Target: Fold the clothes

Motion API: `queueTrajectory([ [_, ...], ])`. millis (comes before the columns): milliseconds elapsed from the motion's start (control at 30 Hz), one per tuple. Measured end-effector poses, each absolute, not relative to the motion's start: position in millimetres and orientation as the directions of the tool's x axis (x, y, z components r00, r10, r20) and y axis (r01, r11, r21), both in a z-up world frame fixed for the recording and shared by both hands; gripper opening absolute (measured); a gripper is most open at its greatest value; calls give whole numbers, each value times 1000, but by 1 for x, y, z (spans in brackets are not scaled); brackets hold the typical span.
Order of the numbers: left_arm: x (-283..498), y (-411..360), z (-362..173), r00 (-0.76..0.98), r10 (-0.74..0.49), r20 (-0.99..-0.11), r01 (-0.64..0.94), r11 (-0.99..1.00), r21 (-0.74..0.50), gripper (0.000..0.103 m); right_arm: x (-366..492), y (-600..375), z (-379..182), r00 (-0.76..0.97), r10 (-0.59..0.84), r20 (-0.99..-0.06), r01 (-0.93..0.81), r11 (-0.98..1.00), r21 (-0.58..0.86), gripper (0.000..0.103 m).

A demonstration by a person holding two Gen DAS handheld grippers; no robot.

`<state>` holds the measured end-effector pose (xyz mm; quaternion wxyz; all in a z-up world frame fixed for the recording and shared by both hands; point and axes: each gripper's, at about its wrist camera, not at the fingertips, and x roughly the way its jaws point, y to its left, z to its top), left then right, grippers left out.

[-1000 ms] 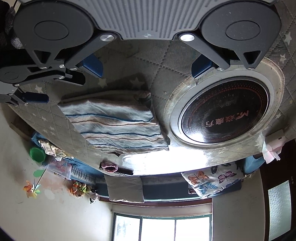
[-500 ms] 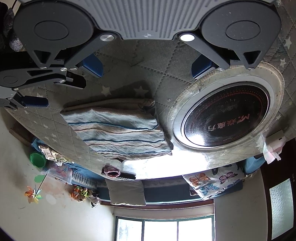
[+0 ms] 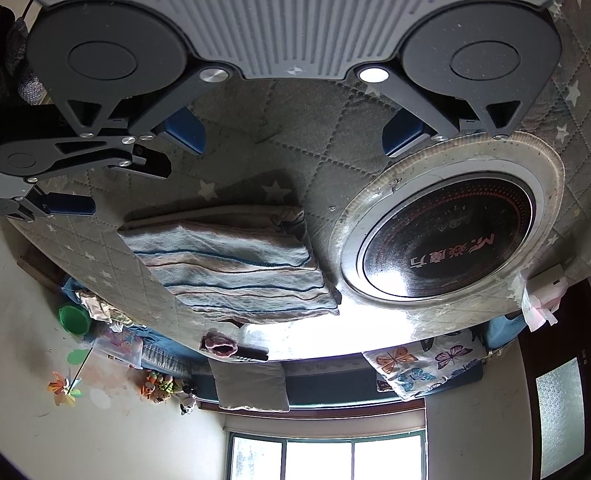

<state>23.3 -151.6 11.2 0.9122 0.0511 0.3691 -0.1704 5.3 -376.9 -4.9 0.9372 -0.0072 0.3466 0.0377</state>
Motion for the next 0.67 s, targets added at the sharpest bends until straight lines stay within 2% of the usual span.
queueTrajectory([
  [667, 20, -150, 10, 666, -270, -695, 346, 938, -32, 103, 3, -375, -6, 755, 65, -653, -79, 997, 8, 103],
])
